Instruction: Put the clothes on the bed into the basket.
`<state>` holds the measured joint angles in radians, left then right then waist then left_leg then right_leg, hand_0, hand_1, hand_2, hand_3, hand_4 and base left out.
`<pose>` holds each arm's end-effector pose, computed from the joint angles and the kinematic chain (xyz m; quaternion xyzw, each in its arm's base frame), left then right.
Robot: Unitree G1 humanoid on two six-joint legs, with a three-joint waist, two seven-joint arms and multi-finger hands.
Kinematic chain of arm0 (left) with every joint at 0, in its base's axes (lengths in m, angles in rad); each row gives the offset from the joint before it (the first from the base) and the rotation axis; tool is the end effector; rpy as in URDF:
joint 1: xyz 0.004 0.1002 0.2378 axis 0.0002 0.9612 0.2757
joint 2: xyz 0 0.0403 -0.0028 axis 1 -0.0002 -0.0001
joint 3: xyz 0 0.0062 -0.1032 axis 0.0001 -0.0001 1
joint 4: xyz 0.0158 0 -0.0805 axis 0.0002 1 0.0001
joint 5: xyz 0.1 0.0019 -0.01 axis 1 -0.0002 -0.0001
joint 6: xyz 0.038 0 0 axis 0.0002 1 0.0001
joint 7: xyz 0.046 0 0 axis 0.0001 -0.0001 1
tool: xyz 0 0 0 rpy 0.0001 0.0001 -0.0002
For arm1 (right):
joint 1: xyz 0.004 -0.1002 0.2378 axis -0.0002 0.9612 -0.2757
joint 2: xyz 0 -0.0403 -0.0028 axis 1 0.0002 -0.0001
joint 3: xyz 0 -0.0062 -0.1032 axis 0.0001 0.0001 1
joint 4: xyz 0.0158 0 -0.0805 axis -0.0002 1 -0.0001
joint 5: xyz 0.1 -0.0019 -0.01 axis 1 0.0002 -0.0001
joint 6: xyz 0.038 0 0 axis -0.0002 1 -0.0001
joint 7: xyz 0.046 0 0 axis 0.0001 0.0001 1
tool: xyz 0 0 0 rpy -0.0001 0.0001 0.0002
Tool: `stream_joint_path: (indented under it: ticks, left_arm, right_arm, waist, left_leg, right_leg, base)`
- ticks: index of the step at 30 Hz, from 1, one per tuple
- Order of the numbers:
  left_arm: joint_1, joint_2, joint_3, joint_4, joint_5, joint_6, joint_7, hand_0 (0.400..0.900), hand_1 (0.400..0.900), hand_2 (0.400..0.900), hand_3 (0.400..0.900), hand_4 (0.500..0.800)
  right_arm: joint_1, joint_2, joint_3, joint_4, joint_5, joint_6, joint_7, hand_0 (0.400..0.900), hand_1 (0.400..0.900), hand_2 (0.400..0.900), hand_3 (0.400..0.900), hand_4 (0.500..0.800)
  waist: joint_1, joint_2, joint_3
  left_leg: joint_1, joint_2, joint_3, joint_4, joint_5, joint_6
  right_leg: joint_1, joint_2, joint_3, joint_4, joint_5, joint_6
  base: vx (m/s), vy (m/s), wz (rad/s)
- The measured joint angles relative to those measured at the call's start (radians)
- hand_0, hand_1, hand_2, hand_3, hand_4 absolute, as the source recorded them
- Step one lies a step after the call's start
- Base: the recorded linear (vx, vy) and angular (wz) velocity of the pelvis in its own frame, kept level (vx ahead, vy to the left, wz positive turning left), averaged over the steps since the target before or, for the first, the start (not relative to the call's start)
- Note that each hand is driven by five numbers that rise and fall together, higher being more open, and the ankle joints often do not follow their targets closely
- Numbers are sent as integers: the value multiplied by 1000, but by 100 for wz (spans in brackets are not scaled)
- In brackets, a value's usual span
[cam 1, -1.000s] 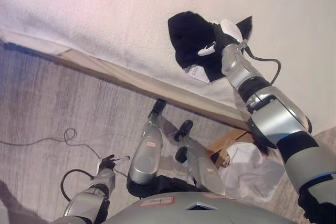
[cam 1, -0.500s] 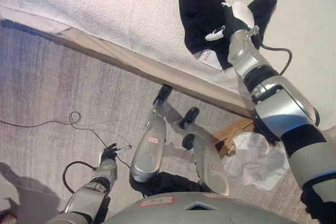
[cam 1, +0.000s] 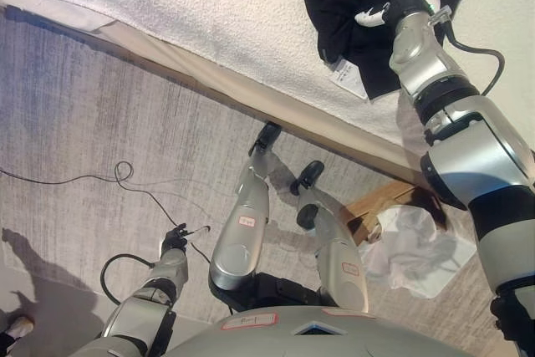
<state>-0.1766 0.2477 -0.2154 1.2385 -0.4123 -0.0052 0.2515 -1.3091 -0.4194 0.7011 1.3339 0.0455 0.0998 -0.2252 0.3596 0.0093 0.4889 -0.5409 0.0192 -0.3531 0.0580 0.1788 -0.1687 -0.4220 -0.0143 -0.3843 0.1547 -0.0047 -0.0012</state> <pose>0.1342 0.2183 -0.0996 0.0639 0.4970 0.1910 0.8440 0.3792 -0.1830 0.1950 -0.4617 0.0312 -0.1074 0.8800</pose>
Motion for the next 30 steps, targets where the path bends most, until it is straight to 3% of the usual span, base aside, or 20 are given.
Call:
stream_joint_path:
  ticks: [13,19,24,30]
  left_arm:
    - [-5,5,1,0,-17,-15,0,900,900,900,900,800]
    - [-14,10,8,2,-17,-11,-1,900,900,900,900,800]
    - [-20,9,27,9,-16,14,-6,900,900,900,900,800]
    - [-5,20,104,22,-14,26,-14,900,900,900,900,800]
  right_arm:
    - [24,12,-1,3,22,0,39,400,400,400,400,500]
    - [65,8,-28,0,22,-3,43,400,400,400,400,500]
    - [140,1,-83,-23,20,-8,64,400,400,400,400,500]
    - [229,-71,-122,-51,7,0,100,400,400,400,400,500]
  waist:
    - [-1,19,10]
    - [-15,19,10]
    - [-40,13,7]
    - [-139,-27,-62]
  left_leg:
    - [63,0,4,-3,5,1]
    - [119,8,29,-12,0,5]
    - [233,10,117,-22,-18,38]
    - [309,8,230,-38,-40,72]
  right_leg:
    - [59,-1,4,1,-2,0]
    - [105,-1,32,-7,-5,-3]
    - [195,0,135,-45,2,8]
    - [250,-12,238,-109,33,52]
  base:
    - [-13,3,0]
    - [14,24,-27]
    - [40,44,-53]
    - [43,29,-54]
